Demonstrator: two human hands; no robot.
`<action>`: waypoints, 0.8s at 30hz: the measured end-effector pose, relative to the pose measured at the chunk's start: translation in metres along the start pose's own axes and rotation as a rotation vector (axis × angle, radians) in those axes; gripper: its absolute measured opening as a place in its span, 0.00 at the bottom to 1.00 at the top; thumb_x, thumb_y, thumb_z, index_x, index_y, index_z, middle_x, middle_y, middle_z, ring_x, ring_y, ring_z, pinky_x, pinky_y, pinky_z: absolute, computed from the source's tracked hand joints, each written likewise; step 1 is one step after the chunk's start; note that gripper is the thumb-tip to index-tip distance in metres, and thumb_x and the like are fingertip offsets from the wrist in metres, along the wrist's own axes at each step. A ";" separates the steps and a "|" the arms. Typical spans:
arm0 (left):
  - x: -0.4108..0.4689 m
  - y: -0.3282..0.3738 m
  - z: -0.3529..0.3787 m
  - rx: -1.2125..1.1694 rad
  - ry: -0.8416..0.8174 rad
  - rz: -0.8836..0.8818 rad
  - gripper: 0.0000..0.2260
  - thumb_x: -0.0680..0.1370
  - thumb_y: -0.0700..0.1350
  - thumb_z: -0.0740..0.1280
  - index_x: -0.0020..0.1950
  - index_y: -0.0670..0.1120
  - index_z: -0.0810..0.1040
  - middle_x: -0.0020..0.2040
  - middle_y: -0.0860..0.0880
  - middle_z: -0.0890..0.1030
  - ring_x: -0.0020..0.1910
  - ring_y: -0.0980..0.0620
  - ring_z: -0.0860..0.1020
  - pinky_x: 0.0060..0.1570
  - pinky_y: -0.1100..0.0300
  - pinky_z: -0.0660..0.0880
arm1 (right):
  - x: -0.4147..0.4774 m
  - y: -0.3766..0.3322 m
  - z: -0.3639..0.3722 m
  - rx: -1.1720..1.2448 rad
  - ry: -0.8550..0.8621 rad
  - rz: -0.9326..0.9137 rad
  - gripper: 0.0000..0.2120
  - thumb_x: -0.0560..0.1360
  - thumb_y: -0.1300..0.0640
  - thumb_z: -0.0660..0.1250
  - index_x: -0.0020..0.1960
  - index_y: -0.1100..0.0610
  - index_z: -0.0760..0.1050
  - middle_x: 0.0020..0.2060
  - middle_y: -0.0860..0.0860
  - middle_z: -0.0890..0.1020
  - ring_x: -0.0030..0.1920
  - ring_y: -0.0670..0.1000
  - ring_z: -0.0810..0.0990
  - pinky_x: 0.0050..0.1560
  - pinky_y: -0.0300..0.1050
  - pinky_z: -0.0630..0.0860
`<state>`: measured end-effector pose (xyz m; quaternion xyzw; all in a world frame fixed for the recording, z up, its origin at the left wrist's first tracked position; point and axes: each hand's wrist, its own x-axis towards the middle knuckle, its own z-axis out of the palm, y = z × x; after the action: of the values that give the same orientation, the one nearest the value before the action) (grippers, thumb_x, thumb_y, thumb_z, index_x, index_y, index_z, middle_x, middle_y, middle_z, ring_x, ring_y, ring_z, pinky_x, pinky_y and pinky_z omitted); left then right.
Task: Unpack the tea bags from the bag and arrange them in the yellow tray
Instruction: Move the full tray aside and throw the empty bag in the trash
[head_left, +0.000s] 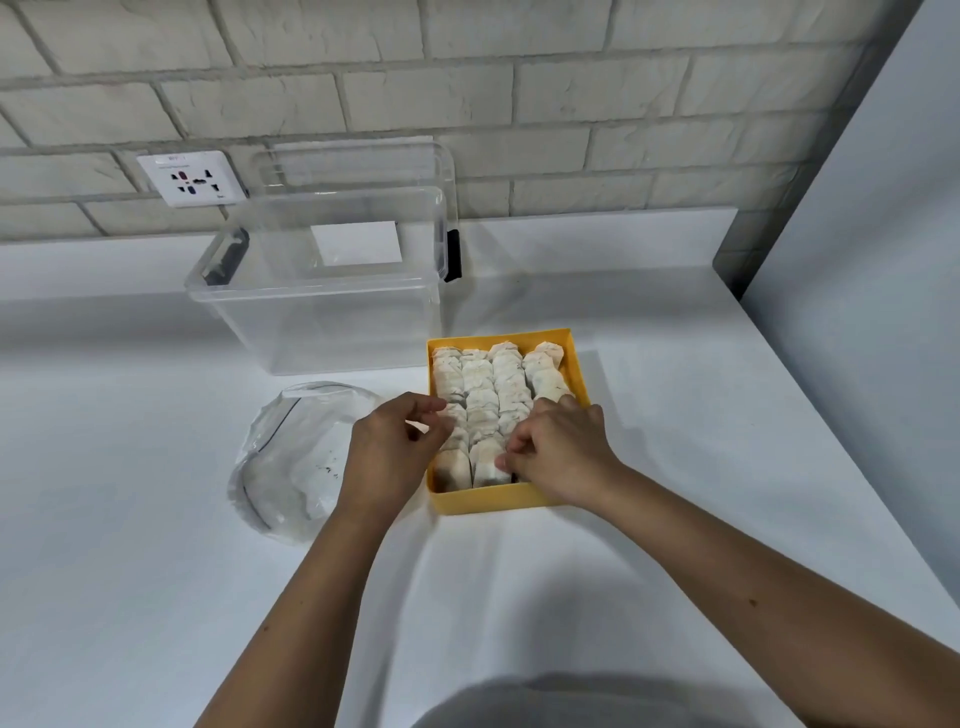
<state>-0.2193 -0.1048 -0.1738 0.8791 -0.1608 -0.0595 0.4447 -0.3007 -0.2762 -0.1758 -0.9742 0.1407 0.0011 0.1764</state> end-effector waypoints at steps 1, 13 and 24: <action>-0.001 0.000 0.000 0.003 -0.001 -0.002 0.08 0.75 0.45 0.73 0.55 0.50 0.84 0.45 0.55 0.84 0.34 0.66 0.77 0.36 0.78 0.69 | 0.000 -0.001 0.002 -0.023 0.002 -0.003 0.12 0.73 0.39 0.66 0.47 0.45 0.83 0.49 0.45 0.76 0.58 0.52 0.69 0.56 0.51 0.62; -0.005 0.001 0.009 -0.099 -0.025 -0.148 0.18 0.83 0.46 0.61 0.73 0.47 0.72 0.68 0.49 0.78 0.63 0.50 0.77 0.62 0.57 0.71 | -0.016 0.043 0.010 0.302 0.467 0.136 0.18 0.79 0.48 0.63 0.67 0.49 0.70 0.62 0.49 0.73 0.62 0.52 0.72 0.61 0.50 0.68; -0.005 0.001 0.018 -0.107 -0.113 -0.164 0.18 0.82 0.39 0.58 0.66 0.52 0.79 0.56 0.52 0.83 0.54 0.51 0.79 0.51 0.59 0.71 | -0.027 0.067 0.025 0.752 0.335 0.349 0.19 0.83 0.50 0.51 0.69 0.52 0.72 0.64 0.49 0.78 0.63 0.49 0.75 0.66 0.45 0.70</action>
<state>-0.2285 -0.1176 -0.1834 0.8596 -0.1096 -0.1538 0.4748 -0.3438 -0.3204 -0.2209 -0.7907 0.3203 -0.1780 0.4904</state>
